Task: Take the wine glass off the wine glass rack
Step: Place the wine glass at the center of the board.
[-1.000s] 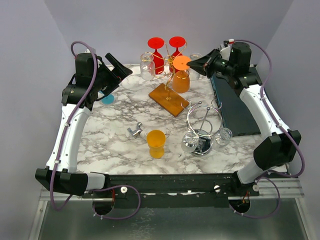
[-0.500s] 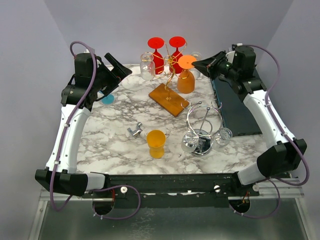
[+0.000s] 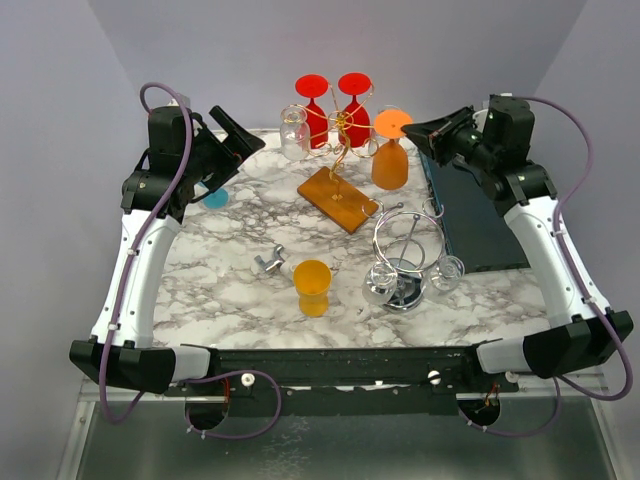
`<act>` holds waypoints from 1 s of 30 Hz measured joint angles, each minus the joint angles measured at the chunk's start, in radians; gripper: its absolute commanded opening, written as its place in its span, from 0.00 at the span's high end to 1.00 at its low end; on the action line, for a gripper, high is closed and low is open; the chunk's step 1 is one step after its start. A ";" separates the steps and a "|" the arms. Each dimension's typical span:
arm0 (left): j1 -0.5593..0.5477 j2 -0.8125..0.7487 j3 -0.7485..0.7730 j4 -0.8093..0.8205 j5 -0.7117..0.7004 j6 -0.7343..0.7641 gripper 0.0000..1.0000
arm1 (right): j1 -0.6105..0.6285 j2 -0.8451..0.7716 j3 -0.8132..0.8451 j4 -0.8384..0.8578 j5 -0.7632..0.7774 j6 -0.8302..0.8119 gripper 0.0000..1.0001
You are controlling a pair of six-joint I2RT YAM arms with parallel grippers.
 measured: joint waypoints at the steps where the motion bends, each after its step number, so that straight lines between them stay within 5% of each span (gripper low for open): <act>1: 0.000 0.000 0.000 0.000 0.003 0.000 0.01 | 0.000 -0.008 0.000 -0.013 0.011 -0.001 0.99; 8: 0.000 -0.002 0.000 0.000 0.028 -0.005 0.01 | 0.000 -0.064 0.031 -0.094 0.053 -0.037 1.00; 19: 0.000 -0.011 0.012 0.034 0.127 -0.020 0.01 | 0.000 -0.060 0.318 -0.139 -0.025 -0.080 0.99; 30: -0.001 0.006 0.024 0.371 0.356 -0.182 0.02 | 0.002 0.175 0.575 0.044 -0.284 0.059 0.99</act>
